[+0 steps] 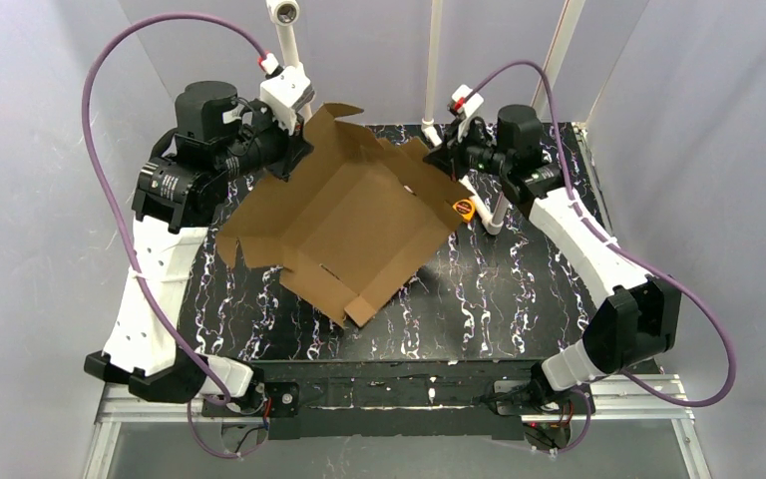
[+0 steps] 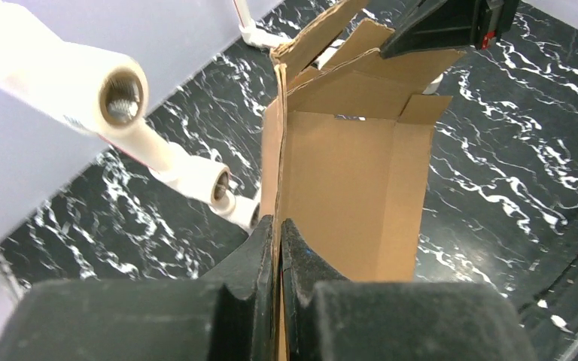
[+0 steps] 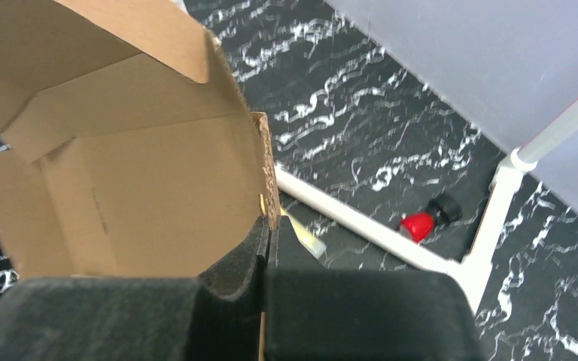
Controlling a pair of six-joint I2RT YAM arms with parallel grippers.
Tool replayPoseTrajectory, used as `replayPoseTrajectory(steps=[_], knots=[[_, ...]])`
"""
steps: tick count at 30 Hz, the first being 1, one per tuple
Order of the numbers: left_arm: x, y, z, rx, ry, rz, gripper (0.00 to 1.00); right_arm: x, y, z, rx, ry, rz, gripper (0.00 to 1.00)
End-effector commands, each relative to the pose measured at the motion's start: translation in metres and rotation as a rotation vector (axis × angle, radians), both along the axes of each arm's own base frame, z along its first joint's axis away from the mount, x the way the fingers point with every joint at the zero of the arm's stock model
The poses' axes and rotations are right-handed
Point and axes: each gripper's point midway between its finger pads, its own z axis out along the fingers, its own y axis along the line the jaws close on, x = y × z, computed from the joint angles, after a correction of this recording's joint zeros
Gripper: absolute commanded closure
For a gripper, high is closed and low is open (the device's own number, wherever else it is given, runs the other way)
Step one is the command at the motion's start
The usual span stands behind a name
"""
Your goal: Fold the paper box
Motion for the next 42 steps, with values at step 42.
replayPoseTrajectory(steps=[42], knots=[[-0.006,-0.004,0.021,0.259,-0.295,-0.066,1.0,-0.03,0.008,-0.003,0.061,-0.064,0.112,0.99]])
